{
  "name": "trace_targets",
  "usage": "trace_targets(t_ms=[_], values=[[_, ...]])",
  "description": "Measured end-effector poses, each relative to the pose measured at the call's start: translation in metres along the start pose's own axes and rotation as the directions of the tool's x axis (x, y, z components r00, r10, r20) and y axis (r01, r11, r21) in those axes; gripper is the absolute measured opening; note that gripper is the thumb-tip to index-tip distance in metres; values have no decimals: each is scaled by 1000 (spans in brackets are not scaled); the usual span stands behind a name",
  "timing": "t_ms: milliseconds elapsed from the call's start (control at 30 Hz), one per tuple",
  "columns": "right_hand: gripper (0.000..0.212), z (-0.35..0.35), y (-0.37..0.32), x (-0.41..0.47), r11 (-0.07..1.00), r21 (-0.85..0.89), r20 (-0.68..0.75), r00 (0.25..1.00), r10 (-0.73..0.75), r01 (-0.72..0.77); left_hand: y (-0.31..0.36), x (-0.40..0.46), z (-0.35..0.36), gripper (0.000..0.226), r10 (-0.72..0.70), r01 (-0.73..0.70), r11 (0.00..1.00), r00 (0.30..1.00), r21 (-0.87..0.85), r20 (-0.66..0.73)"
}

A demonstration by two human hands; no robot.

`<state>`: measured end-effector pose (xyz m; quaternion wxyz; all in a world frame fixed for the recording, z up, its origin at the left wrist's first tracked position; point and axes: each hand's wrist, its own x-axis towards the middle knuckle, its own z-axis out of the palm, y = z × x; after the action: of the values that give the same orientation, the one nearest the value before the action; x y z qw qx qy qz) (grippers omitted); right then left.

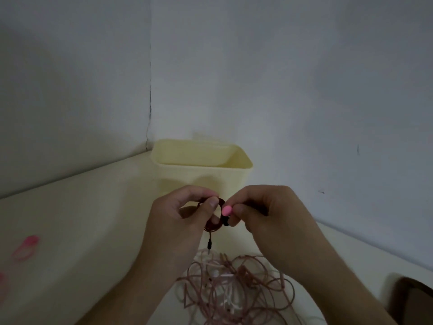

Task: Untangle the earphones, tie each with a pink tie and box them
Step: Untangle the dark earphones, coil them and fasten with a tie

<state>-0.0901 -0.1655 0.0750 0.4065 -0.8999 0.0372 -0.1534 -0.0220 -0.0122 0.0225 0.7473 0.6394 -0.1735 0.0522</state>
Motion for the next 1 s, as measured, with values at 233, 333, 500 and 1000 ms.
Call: trace_targets(t_ms=[233, 333, 500, 1000], values=[[18, 25, 5, -2, 969, -226, -153, 979, -134, 97, -2, -4, -2, 14, -19, 19, 1000, 1000, 22, 7], [18, 27, 5, -5, 952, -284, -159, 974, -161, 111, -1, -5, -4, 14, -39, 39, 999, 999, -4, -3], [18, 32, 3, -8, 918, -374, -160, 966, -203, 131, 2, -8, -2, 13, -47, 47, 999, 999, -25, 14], [28, 27, 7, -8, 841, -539, -94, 989, -112, 44, 0, -10, -2, 18, -15, 18, 999, 992, -26, 127]])
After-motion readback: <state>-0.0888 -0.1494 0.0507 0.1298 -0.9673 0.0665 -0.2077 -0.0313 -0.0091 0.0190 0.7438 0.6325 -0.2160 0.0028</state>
